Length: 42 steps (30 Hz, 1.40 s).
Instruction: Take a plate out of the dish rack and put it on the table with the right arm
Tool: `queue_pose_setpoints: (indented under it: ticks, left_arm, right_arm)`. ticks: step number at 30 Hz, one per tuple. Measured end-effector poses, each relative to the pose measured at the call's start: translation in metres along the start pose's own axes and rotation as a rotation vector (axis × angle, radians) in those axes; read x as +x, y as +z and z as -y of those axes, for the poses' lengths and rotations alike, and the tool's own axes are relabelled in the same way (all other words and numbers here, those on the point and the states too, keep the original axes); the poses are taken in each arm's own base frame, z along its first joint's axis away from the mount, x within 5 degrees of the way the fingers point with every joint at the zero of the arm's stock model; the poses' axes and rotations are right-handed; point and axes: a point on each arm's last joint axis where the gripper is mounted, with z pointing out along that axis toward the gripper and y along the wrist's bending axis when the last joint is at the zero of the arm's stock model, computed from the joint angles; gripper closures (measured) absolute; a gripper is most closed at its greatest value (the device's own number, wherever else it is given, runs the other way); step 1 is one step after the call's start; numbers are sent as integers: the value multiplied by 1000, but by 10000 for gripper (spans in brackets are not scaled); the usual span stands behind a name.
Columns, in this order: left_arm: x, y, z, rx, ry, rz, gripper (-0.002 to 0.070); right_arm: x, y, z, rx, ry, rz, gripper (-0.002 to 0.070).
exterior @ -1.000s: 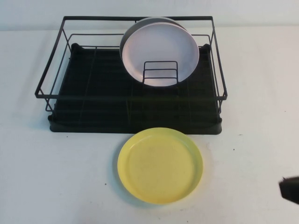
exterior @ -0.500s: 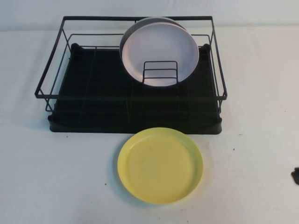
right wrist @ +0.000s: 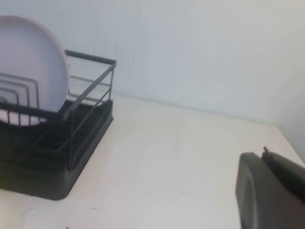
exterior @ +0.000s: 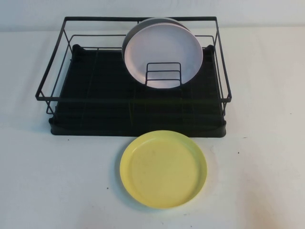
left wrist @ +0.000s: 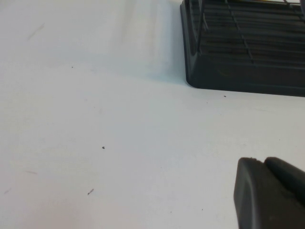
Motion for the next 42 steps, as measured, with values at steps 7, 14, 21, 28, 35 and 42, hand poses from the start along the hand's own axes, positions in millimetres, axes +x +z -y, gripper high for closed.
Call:
queue_pose_setpoints:
  ticks: [7, 14, 21, 28, 35, 42]
  left_arm:
    - [0, 0, 0, 0, 0, 0, 679]
    - [0, 0, 0, 0, 0, 0, 679]
    - [0, 0, 0, 0, 0, 0, 679]
    - [0, 0, 0, 0, 0, 0, 679]
    - [0, 0, 0, 0, 0, 0, 679]
    - [0, 0, 0, 0, 0, 0, 679]
  right_arm:
    - [26, -2, -2, 38, 77, 2, 694]
    - [27, -1, -1, 45, 88, 7, 694]
    - [28, -1, -2, 44, 100, 7, 694]
    - [44, -1, -1, 68, 192, -81, 694]
    - [63, -3, -6, 34, 173, -279, 694]
    - [64, -4, -7, 26, 204, -282, 694]
